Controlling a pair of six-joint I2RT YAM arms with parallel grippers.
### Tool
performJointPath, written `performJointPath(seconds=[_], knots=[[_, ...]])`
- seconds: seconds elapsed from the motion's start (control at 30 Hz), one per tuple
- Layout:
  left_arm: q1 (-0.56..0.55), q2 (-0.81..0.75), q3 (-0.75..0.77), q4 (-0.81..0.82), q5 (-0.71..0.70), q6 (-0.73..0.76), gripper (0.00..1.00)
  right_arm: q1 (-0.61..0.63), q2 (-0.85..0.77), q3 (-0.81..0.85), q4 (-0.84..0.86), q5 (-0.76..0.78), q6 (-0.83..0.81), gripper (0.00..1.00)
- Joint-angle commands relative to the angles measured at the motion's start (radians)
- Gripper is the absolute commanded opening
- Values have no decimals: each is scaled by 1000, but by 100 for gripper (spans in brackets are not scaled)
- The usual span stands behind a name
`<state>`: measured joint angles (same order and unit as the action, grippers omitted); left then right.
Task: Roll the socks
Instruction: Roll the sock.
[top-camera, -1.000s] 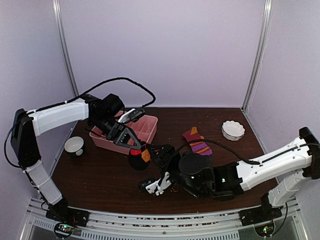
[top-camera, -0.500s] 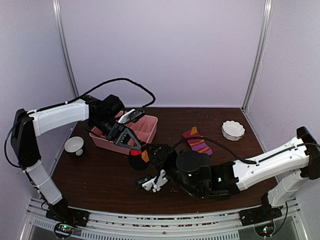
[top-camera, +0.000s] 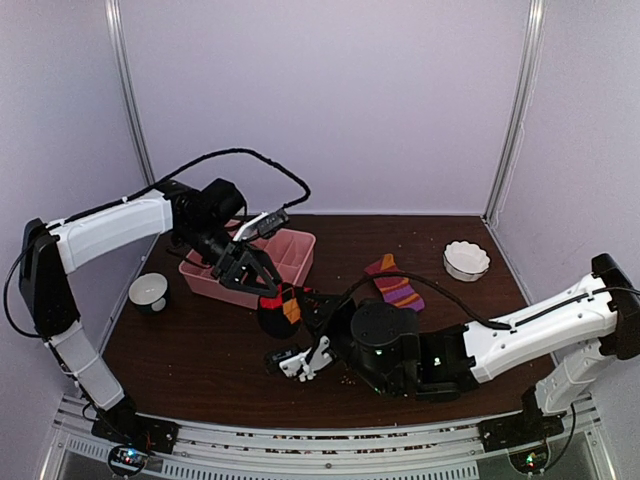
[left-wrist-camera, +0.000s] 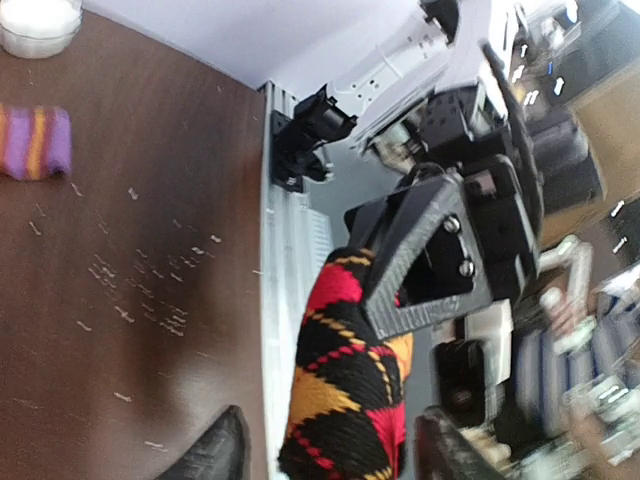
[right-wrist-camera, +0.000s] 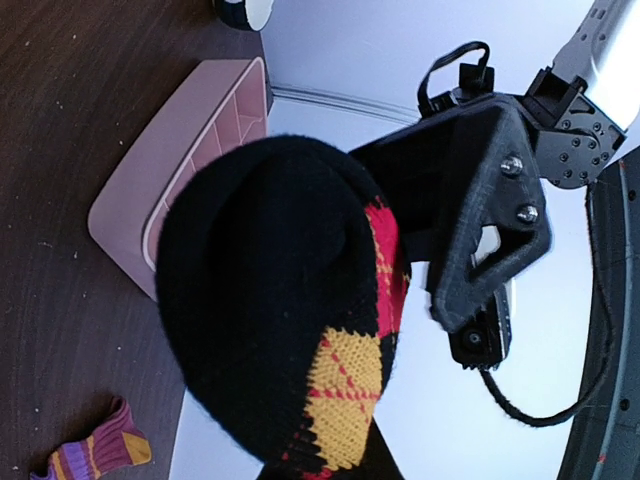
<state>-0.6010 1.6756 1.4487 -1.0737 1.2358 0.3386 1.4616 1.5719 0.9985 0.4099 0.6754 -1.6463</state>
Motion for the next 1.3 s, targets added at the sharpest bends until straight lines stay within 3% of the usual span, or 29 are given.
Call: performJointPath(seconds=[0.0, 0.2, 0.33, 0.6, 0.9, 1.27], knots=[[15, -34, 180, -123, -175, 159, 97, 15, -8, 47, -36, 37, 274, 0], [17, -52, 415, -157, -352, 208, 98, 13, -44, 113, -203, -67, 625, 0], [10, -30, 484, -188, -369, 235, 98, 8, -71, 120, -243, -130, 773, 0], [-74, -49, 350, -202, -322, 299, 98, -80, -147, 158, -384, -396, 1133, 0], [-116, -78, 329, -214, -310, 324, 98, -135, -138, 192, -453, -479, 1287, 0], [-120, -99, 285, -178, -396, 361, 93, -237, -155, 216, -448, -747, 1531, 0]])
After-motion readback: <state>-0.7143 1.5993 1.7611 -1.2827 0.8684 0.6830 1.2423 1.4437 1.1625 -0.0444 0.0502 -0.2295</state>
